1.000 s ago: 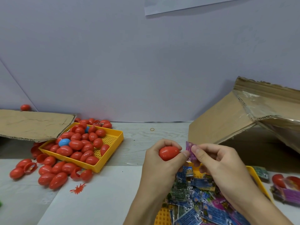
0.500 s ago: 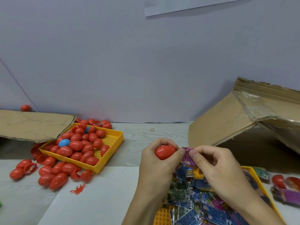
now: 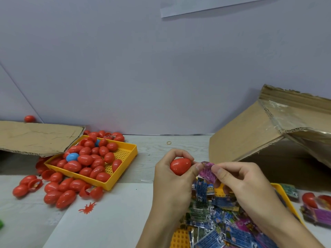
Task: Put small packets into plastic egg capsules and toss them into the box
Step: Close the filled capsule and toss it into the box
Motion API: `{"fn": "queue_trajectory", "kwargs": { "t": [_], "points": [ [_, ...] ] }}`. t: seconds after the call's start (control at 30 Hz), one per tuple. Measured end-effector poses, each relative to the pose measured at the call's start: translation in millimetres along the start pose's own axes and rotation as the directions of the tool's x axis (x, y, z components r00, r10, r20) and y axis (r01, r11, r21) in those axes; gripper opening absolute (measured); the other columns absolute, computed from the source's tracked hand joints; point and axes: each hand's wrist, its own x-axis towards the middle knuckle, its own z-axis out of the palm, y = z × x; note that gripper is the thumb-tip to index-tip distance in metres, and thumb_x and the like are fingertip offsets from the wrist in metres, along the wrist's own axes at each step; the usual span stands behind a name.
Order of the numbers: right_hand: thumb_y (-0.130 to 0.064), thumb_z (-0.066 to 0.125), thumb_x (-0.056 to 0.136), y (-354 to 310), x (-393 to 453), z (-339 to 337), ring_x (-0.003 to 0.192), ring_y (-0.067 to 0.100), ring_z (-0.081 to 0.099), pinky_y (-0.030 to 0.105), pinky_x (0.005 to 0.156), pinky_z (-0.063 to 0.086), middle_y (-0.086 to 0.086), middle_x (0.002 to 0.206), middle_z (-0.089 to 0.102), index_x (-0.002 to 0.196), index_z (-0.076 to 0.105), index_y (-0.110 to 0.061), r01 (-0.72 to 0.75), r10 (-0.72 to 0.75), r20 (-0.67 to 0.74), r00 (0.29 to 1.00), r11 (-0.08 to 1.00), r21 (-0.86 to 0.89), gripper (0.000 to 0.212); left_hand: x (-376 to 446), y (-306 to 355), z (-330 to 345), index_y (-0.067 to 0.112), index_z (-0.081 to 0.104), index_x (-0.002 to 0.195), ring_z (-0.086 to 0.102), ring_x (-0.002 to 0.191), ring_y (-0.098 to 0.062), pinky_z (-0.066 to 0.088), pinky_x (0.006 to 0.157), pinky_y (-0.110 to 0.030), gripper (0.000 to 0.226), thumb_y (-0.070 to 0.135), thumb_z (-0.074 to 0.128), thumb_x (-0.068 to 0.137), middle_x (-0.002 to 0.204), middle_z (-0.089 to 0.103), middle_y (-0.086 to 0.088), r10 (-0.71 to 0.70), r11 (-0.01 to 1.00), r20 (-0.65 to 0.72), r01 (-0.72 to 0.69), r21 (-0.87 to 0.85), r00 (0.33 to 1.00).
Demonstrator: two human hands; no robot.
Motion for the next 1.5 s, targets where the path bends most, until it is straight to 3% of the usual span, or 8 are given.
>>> {"fn": "queue_trajectory", "kwargs": {
  "t": [0.17,0.3,0.5,0.63,0.83,1.03,1.33,1.5],
  "points": [
    [-0.043,0.061,0.073,0.4,-0.6,0.9,0.052,0.0,0.061,0.021,0.058,0.042,-0.002,0.065,0.072,0.072,0.078,-0.033,-0.029,0.032,-0.096,0.995,0.999,0.031,0.019,0.5,0.0,2.5,0.021,0.063,0.078,0.056,0.065,0.002,0.05,0.057,-0.016,0.021,0.014,0.083,0.076,0.076,0.059,0.019,0.077,0.992,-0.034,-0.073,0.107,0.996],
    [-0.031,0.066,0.083,2.2,1.0,-1.4,0.053,0.0,0.061,0.02,0.056,0.043,-0.005,0.07,0.074,0.078,0.077,-0.029,-0.037,0.038,-0.138,0.99,0.999,0.012,0.013,1.4,-3.1,2.6,0.022,0.061,0.075,0.056,0.064,-0.003,0.051,0.057,-0.02,0.023,0.012,0.082,0.078,0.076,0.06,0.018,0.131,0.975,-0.042,-0.121,0.185,0.991],
    [-0.048,0.069,0.063,0.7,-0.8,0.3,0.045,0.0,0.056,0.018,0.044,0.045,-0.002,0.072,0.074,0.081,0.078,-0.026,-0.053,0.063,-0.12,0.991,0.995,0.087,0.03,2.3,-6.3,4.4,0.023,0.06,0.071,0.056,0.064,-0.003,0.044,0.055,-0.011,0.026,0.01,0.081,0.078,0.073,0.061,0.015,0.209,0.951,-0.04,-0.193,0.244,0.977],
    [-0.036,0.076,0.063,3.0,0.0,2.0,0.043,0.007,0.054,0.018,0.044,0.045,0.001,0.077,0.075,0.102,0.067,-0.029,-0.061,0.071,-0.098,0.993,0.993,0.105,0.041,2.2,-7.8,5.3,0.022,0.06,0.072,0.055,0.062,-0.003,0.046,0.054,-0.015,0.024,0.011,0.081,0.078,0.073,0.062,0.011,0.214,0.952,-0.021,-0.204,0.229,0.977],
    [-0.017,0.075,0.073,8.9,3.8,-1.1,0.048,0.009,0.049,0.02,0.045,0.043,0.004,0.079,0.073,0.104,0.069,-0.034,-0.069,0.09,-0.078,0.993,0.97,0.231,0.035,2.2,-8.1,4.2,0.022,0.061,0.074,0.056,0.067,-0.005,0.049,0.058,-0.017,0.024,0.009,0.08,0.078,0.076,0.062,0.011,0.205,0.955,0.003,-0.201,0.219,0.979],
    [-0.029,0.077,0.065,7.0,5.4,-3.4,0.053,0.01,0.04,0.02,0.042,0.032,0.004,0.062,0.054,0.1,0.07,-0.034,-0.169,0.125,0.136,0.983,0.908,0.384,0.036,2.9,-7.3,3.4,0.022,0.062,0.074,0.06,0.072,-0.01,0.047,0.061,-0.013,0.024,0.004,0.077,0.08,0.075,0.064,0.008,0.272,0.944,-0.028,-0.261,0.2,0.962],
    [-0.037,0.069,0.076,12.2,7.4,-4.1,0.049,0.007,0.039,0.018,0.048,0.034,0.0,0.067,0.062,0.081,0.078,-0.014,-0.351,0.326,0.132,0.936,0.892,0.285,0.026,1.3,-9.4,5.1,0.026,0.059,0.081,0.06,0.074,-0.012,0.051,0.063,-0.026,0.027,0.004,0.075,0.081,0.077,0.063,0.011,0.387,0.889,0.026,-0.38,0.254,0.922],
    [-0.047,0.066,0.077,11.0,7.6,-2.4,0.047,0.009,0.038,0.025,0.052,0.027,0.006,0.07,0.066,0.077,0.077,-0.008,-0.432,0.405,0.153,0.902,0.864,0.261,0.041,0.5,-10.7,5.3,0.027,0.058,0.08,0.06,0.072,-0.009,0.049,0.061,-0.019,0.023,0.009,0.073,0.083,0.077,0.062,0.013,0.424,0.858,0.079,-0.428,0.283,0.902]
  ]
}}
